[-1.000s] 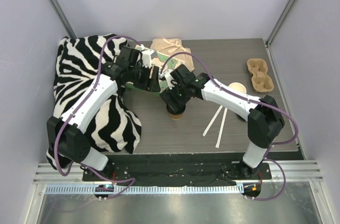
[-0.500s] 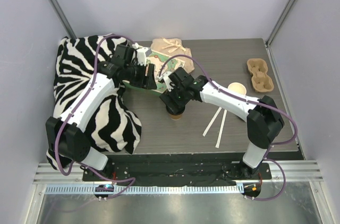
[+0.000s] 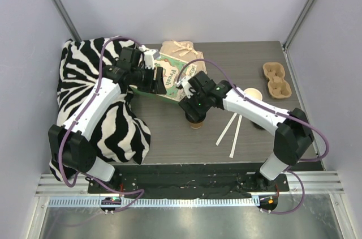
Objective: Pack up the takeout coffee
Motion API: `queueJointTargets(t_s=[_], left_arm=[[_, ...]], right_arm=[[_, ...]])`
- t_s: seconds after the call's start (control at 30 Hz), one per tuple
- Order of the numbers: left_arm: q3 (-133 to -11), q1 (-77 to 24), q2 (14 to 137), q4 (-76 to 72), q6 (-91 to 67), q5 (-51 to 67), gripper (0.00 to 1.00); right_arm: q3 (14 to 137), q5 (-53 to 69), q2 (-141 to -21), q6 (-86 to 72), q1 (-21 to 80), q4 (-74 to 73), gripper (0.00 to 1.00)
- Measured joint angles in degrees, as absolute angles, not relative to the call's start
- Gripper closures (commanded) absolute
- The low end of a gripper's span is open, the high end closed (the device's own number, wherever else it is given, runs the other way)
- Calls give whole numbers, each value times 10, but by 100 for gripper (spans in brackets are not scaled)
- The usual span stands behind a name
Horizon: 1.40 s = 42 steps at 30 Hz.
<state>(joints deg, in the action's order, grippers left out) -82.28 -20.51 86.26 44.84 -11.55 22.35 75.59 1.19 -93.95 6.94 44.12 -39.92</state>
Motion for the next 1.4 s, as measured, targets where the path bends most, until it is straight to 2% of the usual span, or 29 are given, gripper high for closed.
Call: queueJointTargets(t_s=[0.1, 0.37, 0.67, 1.0, 1.07, 1.27, 1.4], left_arm=[[-823, -205, 863, 448, -116, 226, 38], [-823, -205, 863, 444, -118, 237, 38], [-823, -205, 865, 440, -117, 238, 37], [-823, -205, 865, 439, -104, 227, 37], [-823, -205, 865, 440, -98, 216, 37], [-825, -205, 873, 441, -85, 199, 36], [-829, -205, 878, 445, -84, 193, 36]], right_arm=[[756, 20, -916, 78, 410, -421, 25], [816, 39, -896, 122, 218, -474, 25], [976, 42, -1013, 160, 114, -461, 25], [1078, 32, -1185, 177, 68, -446, 20], [1091, 32, -1195, 180, 68, -446, 18], [1104, 35, -1198, 187, 69, -442, 0], [1108, 44, -1198, 187, 69, -446, 0]])
